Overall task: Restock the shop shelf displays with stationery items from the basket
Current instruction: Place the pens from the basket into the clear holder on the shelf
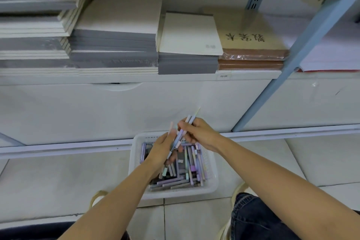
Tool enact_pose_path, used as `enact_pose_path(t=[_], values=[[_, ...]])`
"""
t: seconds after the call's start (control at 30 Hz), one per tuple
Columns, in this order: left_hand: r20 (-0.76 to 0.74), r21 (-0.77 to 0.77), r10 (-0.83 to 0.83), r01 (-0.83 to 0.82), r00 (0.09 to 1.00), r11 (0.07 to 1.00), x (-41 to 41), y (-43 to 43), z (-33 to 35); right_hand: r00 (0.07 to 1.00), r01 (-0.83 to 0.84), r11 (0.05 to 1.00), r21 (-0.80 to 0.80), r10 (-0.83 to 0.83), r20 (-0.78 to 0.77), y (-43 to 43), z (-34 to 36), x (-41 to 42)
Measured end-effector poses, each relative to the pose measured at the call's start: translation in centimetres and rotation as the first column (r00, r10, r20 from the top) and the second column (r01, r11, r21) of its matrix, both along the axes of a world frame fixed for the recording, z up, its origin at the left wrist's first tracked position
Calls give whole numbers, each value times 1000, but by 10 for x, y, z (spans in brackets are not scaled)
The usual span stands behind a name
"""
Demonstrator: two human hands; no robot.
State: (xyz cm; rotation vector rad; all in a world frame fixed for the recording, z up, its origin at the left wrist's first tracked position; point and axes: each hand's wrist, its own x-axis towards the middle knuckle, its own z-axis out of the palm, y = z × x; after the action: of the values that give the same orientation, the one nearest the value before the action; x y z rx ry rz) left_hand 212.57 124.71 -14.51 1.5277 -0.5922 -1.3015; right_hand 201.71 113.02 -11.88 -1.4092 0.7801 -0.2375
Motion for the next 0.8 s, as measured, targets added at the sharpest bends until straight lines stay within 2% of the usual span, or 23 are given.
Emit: enact_pose_path(t=[0.13,0.27,0.33,0.43,0.5,0.6,0.67,0.73,0.8], values=[[19,-83,-18,19,1000,996,1,3,22,998,-26,998,-52,29,48,4,19,3],[102,-85,30,-21,994,996,11,4,43,995,38,994,-99,-28,94,2,38,3],[155,-69,73,-63,985,996,17,4,52,997,18,991,-134,-9,71,0,46,1],[175,-74,210,-200,962,977,23,0,64,997,-79,984,-160,80,2,-2,53,-4],[196,-114,248,-229,949,967,26,-3,73,979,-199,966,-163,188,-78,-1,57,-8],[222,-146,196,-166,955,975,25,-4,85,871,-476,855,-204,426,-245,5,65,-10],[222,-152,160,-128,962,980,24,-4,89,800,-589,777,-224,520,-300,10,70,-11],[258,-129,124,-92,958,987,25,-3,90,785,-610,752,-252,530,-319,11,75,-12],[289,-109,114,-85,951,990,30,-2,92,808,-580,765,-278,498,-314,6,82,-15]])
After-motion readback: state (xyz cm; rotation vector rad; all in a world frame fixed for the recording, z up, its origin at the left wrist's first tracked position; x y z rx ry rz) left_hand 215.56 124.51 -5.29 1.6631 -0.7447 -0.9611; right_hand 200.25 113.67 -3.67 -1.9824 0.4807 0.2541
